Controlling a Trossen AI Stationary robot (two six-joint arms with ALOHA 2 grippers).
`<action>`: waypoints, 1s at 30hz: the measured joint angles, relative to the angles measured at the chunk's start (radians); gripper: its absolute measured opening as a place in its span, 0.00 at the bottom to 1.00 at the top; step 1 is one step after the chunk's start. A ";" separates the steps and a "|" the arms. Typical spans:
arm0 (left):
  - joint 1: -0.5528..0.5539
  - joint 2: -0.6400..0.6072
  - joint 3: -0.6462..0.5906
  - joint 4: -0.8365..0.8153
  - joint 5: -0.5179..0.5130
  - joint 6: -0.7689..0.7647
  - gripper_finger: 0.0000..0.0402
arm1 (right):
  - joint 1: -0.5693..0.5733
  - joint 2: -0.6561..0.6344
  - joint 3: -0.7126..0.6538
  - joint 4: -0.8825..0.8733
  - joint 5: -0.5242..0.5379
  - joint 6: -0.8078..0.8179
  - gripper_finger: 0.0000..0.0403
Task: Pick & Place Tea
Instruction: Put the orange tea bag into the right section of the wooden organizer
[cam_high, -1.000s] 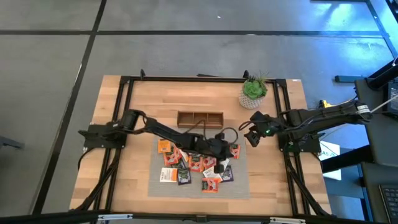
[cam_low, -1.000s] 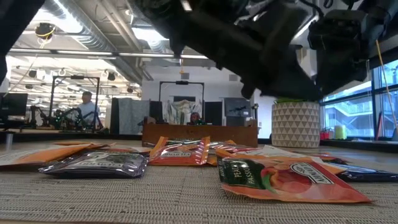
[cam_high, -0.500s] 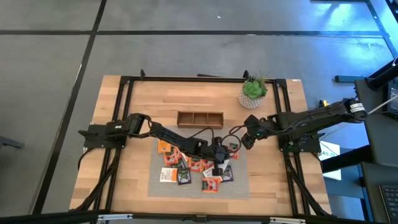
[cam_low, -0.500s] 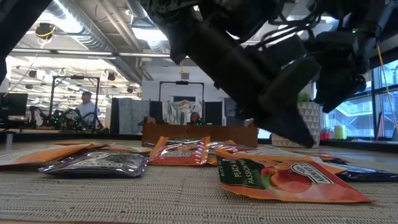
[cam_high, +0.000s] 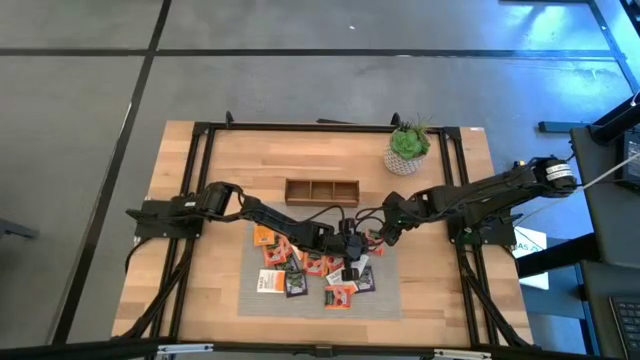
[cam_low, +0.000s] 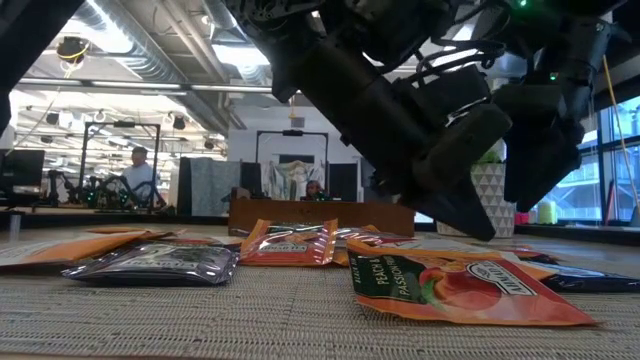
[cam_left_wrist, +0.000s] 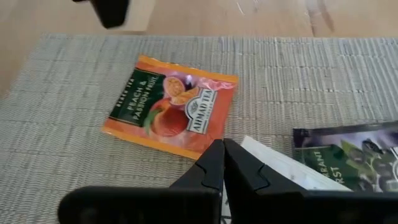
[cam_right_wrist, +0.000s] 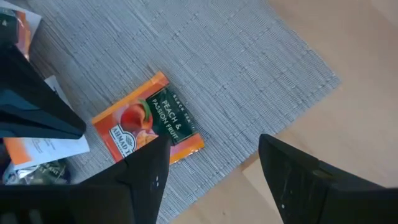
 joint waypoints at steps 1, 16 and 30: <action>0.001 0.000 0.000 0.003 -0.001 -0.004 0.01 | 0.000 0.005 0.000 0.005 0.000 0.000 0.61; 0.009 0.063 0.003 0.076 0.054 -0.090 0.01 | -0.005 0.079 0.000 0.045 -0.054 -0.024 0.61; 0.016 0.048 -0.002 0.096 0.053 -0.049 0.01 | -0.014 0.096 0.000 0.046 -0.078 -0.023 0.61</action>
